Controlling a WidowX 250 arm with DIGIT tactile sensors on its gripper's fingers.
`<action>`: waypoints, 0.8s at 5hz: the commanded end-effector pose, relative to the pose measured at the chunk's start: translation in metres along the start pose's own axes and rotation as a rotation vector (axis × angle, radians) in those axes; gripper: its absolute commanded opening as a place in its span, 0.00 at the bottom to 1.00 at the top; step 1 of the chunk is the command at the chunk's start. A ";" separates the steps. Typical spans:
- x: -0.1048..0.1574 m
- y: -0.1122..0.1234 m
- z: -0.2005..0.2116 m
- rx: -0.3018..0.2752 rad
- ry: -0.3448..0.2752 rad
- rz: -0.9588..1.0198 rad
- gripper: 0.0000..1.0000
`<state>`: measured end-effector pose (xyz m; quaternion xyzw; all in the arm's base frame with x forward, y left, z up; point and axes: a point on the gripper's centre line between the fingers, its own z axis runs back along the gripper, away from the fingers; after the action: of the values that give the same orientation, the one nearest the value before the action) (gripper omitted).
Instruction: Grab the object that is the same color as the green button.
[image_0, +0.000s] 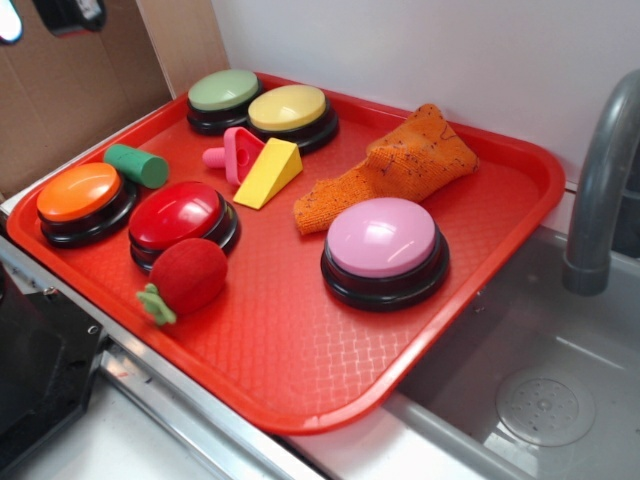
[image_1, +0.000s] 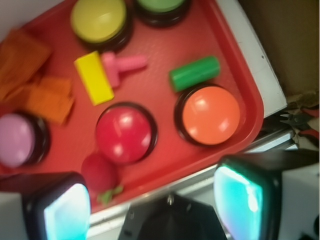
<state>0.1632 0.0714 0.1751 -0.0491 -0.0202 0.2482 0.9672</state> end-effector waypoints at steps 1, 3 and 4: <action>0.040 0.042 -0.042 -0.007 -0.077 0.190 1.00; 0.062 0.064 -0.080 -0.019 -0.123 0.290 1.00; 0.072 0.070 -0.101 -0.024 -0.140 0.337 1.00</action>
<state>0.2047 0.1493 0.0620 -0.0521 -0.0649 0.4043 0.9108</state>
